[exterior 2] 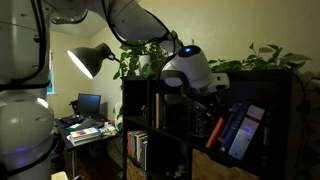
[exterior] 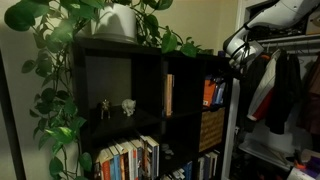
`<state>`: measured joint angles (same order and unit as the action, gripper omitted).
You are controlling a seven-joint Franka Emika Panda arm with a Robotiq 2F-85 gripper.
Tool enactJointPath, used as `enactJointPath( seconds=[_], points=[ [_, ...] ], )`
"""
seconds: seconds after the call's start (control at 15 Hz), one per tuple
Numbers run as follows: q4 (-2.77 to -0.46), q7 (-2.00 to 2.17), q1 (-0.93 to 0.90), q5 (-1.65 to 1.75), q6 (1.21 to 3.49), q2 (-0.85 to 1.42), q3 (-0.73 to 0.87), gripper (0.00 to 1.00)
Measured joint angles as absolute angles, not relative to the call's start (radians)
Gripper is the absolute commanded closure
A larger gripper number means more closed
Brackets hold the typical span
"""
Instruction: Move the orange book from the top right compartment to the top middle compartment
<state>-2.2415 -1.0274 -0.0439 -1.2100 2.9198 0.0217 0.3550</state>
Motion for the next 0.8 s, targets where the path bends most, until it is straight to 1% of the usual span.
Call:
enactJointPath(
  seconds=[0.8],
  points=[
    [-2.088, -1.345, -0.019, -1.572, 2.912, 0.222, 0.362, 0.00]
  ],
)
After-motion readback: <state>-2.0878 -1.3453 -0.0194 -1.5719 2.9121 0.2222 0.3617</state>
